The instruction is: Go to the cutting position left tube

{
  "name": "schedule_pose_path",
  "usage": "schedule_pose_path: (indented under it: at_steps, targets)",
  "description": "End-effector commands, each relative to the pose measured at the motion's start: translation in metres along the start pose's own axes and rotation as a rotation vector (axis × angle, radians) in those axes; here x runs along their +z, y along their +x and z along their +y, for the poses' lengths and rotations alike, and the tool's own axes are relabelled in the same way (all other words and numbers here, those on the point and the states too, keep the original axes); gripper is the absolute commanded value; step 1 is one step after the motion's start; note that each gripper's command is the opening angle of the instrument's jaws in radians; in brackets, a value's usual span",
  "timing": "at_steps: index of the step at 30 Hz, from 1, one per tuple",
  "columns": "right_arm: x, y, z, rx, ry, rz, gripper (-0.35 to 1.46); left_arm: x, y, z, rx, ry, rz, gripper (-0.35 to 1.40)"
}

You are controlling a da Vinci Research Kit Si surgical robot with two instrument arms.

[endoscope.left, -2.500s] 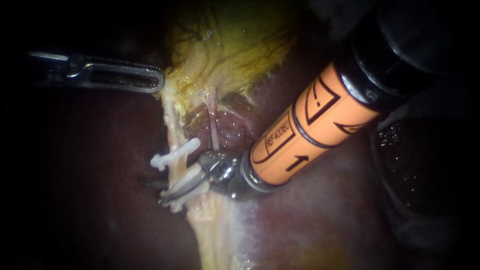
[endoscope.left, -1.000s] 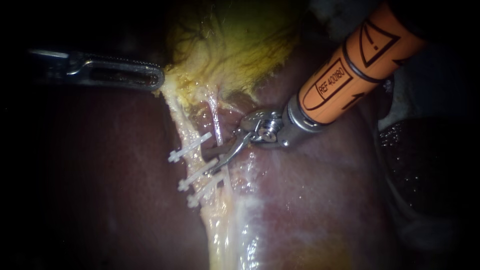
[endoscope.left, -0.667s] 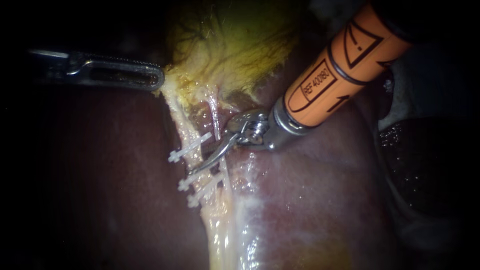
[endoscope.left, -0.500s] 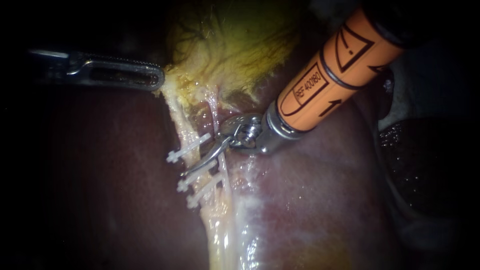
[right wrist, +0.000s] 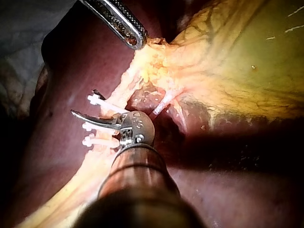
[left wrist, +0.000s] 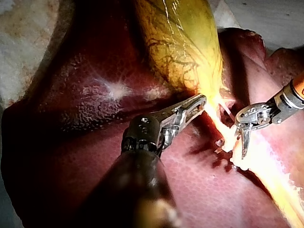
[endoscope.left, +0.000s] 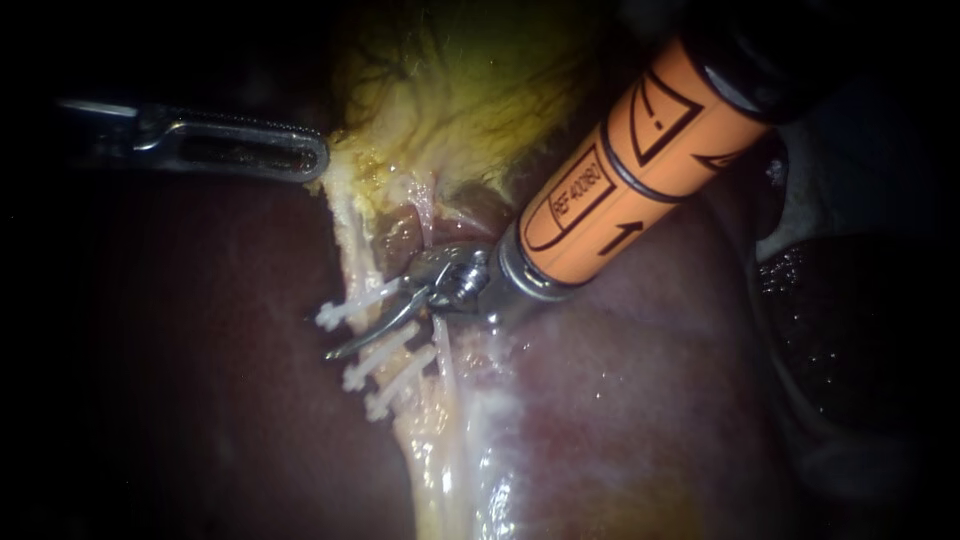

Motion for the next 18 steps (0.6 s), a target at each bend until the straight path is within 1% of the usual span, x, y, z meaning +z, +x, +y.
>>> schedule_pose_path:
  at_steps: [1,4,6,7,12,17,18]
  targets:
    - [0.0001,-0.0001,0.0,-0.002,0.004,0.003,1.13,0.0,0.0,0.0,0.0,0.0,0.0,-0.35]
    - [0.0004,-0.0002,-0.0001,-0.02,0.014,0.009,1.13,0.0001,0.0,0.0,0.0,0.0,0.0,-0.35]
    - [0.0005,-0.0002,-0.0001,-0.038,0.022,0.021,1.13,0.0001,0.0,0.0,0.0,0.0,0.0,-0.35]
    - [0.0006,-0.0001,-0.0001,-0.038,0.032,0.035,1.13,0.0001,0.0,0.0,0.0,0.0,0.0,-0.35]
    - [0.0013,0.0001,-0.0001,-0.068,0.061,0.08,1.13,0.0001,0.0,0.0,0.0,0.0,0.0,-0.35]
    - [0.0018,0.0002,-0.0006,-0.08,0.116,0.158,1.1,0.0,0.0,0.0,0.0,0.0,0.0,-0.35]
    - [0.0019,0.0003,-0.0008,-0.08,0.123,0.168,1.08,0.0,0.0,0.0,0.0,0.0,0.0,-0.35]
